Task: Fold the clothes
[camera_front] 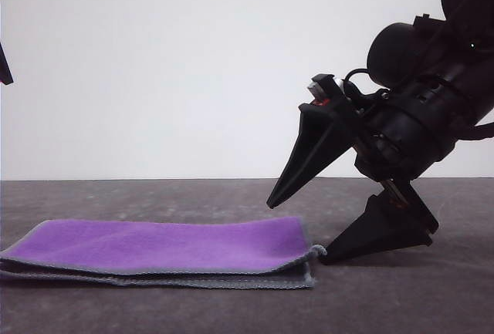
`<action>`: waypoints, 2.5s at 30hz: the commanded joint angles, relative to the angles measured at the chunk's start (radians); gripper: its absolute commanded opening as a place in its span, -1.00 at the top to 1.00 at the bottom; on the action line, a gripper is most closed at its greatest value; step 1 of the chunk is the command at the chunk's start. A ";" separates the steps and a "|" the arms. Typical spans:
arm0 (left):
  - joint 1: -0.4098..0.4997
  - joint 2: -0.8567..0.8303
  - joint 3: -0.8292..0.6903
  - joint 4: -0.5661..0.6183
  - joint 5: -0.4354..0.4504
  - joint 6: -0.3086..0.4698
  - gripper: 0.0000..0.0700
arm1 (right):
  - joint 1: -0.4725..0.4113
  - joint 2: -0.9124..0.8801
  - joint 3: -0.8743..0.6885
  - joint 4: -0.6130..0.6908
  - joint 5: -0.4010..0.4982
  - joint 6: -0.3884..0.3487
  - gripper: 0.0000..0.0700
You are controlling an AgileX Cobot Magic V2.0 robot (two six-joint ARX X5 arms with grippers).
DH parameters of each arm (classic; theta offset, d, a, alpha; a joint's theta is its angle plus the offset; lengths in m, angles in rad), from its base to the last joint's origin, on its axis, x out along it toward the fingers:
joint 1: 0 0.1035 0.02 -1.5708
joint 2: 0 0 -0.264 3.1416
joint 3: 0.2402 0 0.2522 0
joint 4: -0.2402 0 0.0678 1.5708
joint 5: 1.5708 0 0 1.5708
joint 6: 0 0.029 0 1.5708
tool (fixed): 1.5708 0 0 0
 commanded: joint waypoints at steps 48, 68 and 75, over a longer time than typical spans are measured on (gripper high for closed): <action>0.001 0.010 0.015 0.052 0.003 -0.047 0.09 | 0.291 0.150 0.112 0.514 0.008 0.300 0.99; 0.001 0.010 0.015 0.059 0.003 -0.047 0.09 | 0.373 0.311 0.323 0.509 0.000 0.325 0.77; 0.001 0.010 0.015 0.059 0.003 -0.047 0.09 | 0.374 0.311 0.323 0.490 -0.028 0.324 -0.09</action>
